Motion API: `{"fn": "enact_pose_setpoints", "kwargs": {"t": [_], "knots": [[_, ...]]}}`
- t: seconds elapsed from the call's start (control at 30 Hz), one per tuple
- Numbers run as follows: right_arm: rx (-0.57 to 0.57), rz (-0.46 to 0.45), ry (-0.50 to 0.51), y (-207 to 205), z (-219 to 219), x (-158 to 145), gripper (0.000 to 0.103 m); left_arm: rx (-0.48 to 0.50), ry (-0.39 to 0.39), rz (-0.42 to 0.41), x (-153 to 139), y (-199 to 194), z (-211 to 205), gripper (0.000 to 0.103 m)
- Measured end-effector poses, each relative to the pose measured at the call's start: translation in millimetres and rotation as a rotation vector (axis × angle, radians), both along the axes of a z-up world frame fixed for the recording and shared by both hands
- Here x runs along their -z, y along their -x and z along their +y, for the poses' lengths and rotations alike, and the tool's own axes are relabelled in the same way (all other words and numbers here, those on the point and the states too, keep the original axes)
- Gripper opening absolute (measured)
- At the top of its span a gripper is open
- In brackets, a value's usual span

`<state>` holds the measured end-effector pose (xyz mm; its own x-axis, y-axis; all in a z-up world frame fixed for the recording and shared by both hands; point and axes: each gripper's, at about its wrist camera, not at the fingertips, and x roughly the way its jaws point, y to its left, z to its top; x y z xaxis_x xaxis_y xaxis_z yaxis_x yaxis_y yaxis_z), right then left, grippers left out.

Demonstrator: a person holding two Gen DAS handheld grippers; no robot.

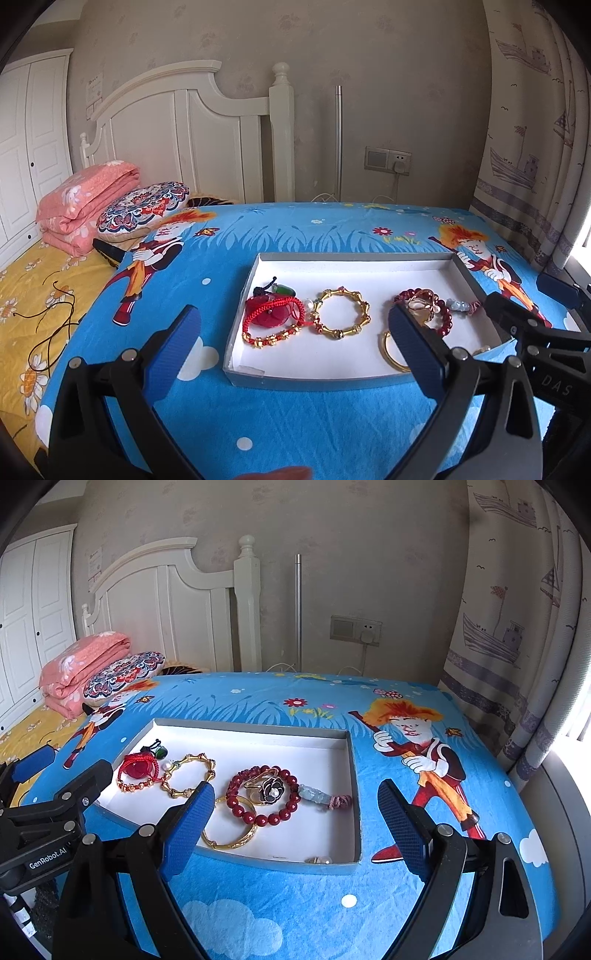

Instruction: Organize jewelry

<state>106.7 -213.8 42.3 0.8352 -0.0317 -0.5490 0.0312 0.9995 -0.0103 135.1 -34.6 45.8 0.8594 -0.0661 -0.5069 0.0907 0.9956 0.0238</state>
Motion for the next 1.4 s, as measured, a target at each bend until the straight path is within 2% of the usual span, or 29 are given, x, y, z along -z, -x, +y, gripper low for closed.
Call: {"fn": "enact_pose_setpoints", "kwargs": {"t": [0.27,1.4], "knots": [[-0.003,0.007,0.000,0,1,2,0.084,-0.008,0.000,0.025,6,-1,1,0.098],[0.014,0.027,-0.026,5,-2,13,0.084,-0.017,-0.026,0.031,13,3,1,0.098]]}}
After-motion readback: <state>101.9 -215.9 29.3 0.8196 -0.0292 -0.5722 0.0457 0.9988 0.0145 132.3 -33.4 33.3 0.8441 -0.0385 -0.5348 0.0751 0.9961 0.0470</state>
